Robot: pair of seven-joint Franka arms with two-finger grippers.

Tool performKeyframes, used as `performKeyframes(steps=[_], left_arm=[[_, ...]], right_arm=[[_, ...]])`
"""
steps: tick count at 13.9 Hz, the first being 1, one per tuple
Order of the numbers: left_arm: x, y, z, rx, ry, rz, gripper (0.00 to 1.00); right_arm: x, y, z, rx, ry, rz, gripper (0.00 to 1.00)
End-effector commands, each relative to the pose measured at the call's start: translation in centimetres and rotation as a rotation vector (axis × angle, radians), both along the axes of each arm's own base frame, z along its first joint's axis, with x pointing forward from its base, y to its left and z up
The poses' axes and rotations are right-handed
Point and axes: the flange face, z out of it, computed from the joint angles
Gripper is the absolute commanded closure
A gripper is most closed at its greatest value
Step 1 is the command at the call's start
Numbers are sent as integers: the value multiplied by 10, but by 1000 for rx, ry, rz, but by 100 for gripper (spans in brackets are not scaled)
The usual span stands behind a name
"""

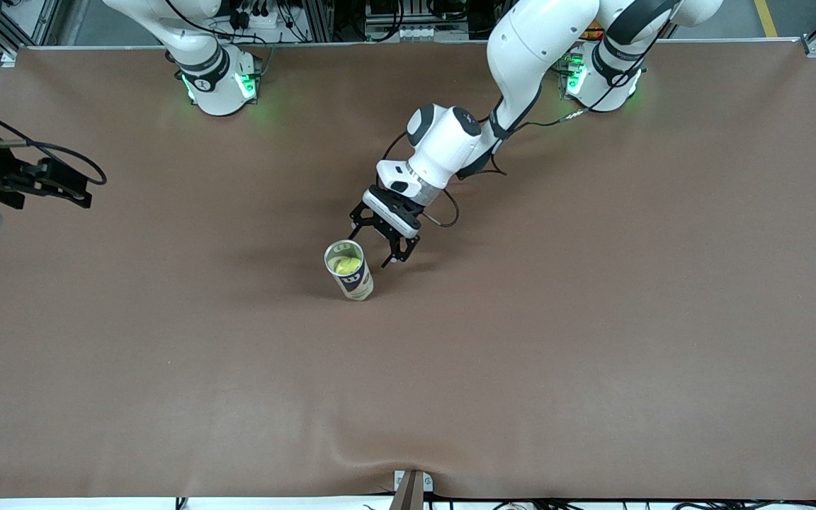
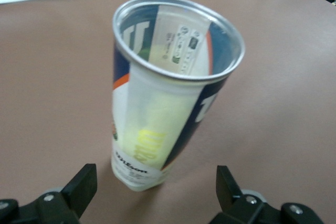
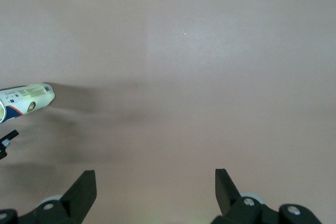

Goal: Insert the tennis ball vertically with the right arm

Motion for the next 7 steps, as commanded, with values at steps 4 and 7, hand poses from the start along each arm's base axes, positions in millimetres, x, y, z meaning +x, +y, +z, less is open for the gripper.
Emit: performKeyframes(steps=[4, 7], left_arm=[[2, 9, 37, 0, 60, -38, 0], [7, 11, 49, -2, 79, -57, 0]], right_arm=[[-44, 2, 8, -3, -74, 8, 0], [-59, 12, 4, -1, -95, 28, 0]])
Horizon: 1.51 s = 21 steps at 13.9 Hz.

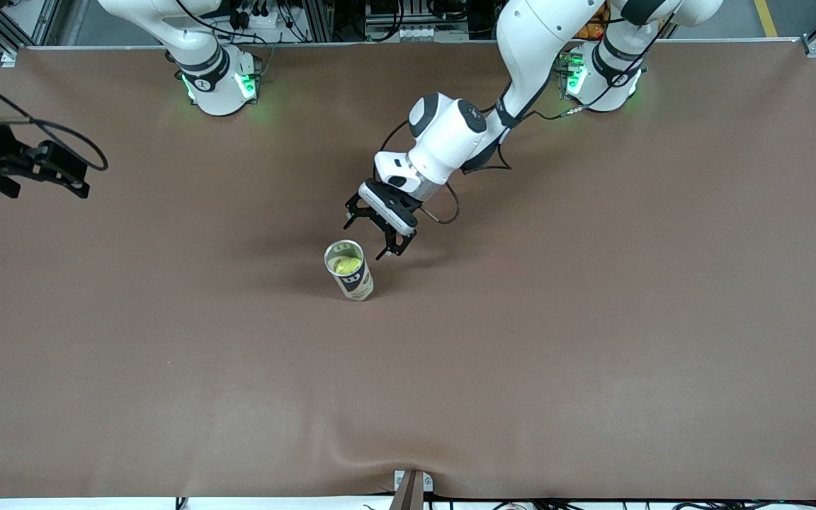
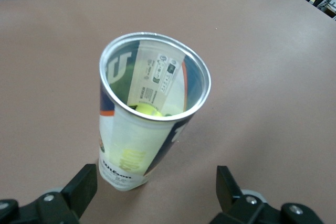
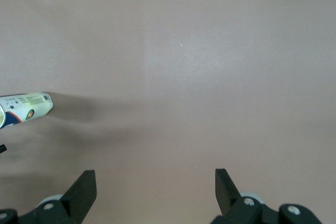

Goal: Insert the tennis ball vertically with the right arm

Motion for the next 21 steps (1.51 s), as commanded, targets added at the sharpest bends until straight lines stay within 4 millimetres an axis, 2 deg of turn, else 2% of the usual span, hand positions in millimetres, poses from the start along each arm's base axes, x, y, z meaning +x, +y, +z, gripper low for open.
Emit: performKeyframes(steps=[1, 2, 3, 4, 9, 12, 16, 20, 21], left_arm=[[-3, 10, 16, 8, 27, -11, 0], [-1, 12, 18, 9, 34, -15, 0], [5, 16, 24, 6, 34, -12, 0], [5, 17, 26, 8, 46, -22, 0], [28, 36, 61, 18, 89, -59, 0], [46, 54, 81, 44, 125, -97, 0], [77, 85, 124, 122, 164, -156, 0], [105, 95, 191, 309, 232, -127, 0], [109, 100, 202, 344, 259, -113, 0]], right_arm=[[-23, 2, -1, 15, -14, 15, 0], [-21, -7, -3, 31, -6, -1, 0], [-20, -25, -3, 102, 12, -37, 0], [-21, -35, -5, 175, 31, -63, 0], [-21, -30, -2, 140, 25, -51, 0], [-20, -30, 0, 137, 22, -49, 0], [-15, -25, -2, 98, 27, -39, 0], [-11, -33, 2, 35, 13, -28, 0], [-12, -31, 3, 37, 22, -25, 0]])
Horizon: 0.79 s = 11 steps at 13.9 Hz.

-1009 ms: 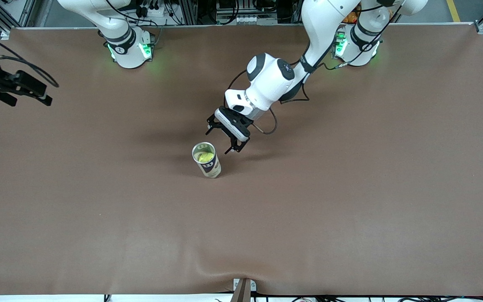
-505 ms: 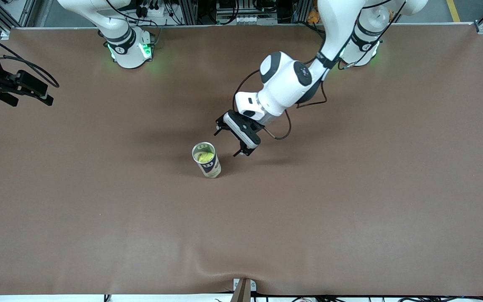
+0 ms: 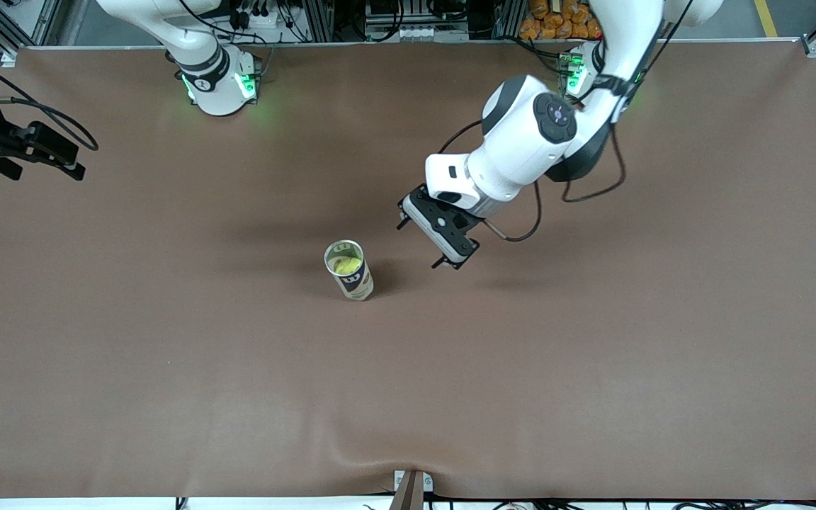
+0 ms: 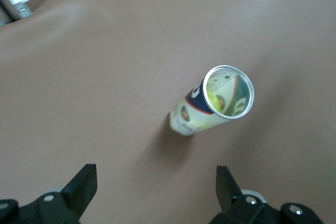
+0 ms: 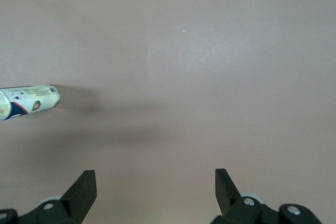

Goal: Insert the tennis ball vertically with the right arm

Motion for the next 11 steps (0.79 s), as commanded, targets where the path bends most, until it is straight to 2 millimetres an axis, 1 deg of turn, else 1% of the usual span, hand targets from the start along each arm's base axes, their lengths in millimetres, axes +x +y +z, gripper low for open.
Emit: performKeyframes(steps=[1, 2, 4, 7, 8, 10, 11], left_arm=[[17, 17, 32, 80, 50, 38, 0], [26, 34, 35, 93, 69, 58, 0], [50, 86, 42, 113, 114, 121, 0], [84, 179, 53, 154, 205, 227, 0], [91, 206, 56, 183, 227, 253, 0], [96, 240, 61, 266, 245, 273, 0], [98, 263, 60, 297, 262, 298, 0]], right_arm=[[2, -1, 7, -16, 11, 17, 0], [4, -2, 6, -13, 11, 15, 0], [6, 3, 5, -24, 11, 18, 0], [6, 1, 5, -26, 9, 21, 0], [5, 2, 5, -26, 12, 24, 0], [7, 0, 4, -32, 9, 16, 0], [7, -4, 4, -32, 9, 13, 0]])
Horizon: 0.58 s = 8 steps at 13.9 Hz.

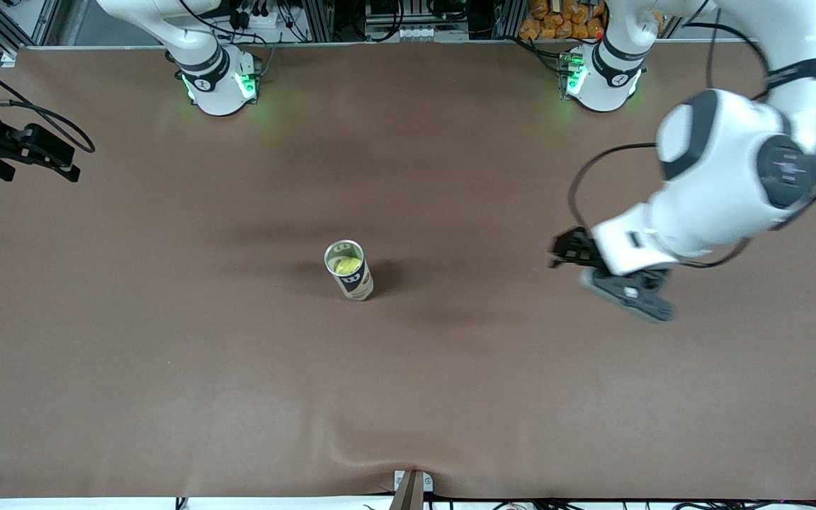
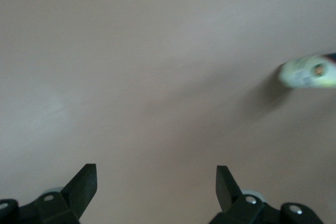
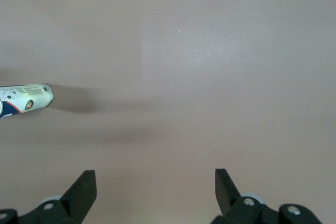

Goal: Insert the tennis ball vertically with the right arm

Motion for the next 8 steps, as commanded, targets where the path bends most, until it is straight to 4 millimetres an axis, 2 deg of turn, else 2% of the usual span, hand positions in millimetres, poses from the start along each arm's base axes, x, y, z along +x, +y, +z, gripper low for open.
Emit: performKeyframes(steps=[1, 4, 7, 8], left_arm=[[-2, 42, 18, 69, 30, 54, 0], [-16, 87, 50, 121, 65, 192, 0], [-34, 149, 83, 142, 84, 302, 0], [-39, 162, 87, 147, 109, 317, 0]], right_arm=[[4, -5, 6, -19, -6, 5, 0], [5, -10, 11, -22, -20, -5, 0], [9, -10, 9, -23, -27, -4, 0], [11, -8, 5, -23, -21, -1, 0]])
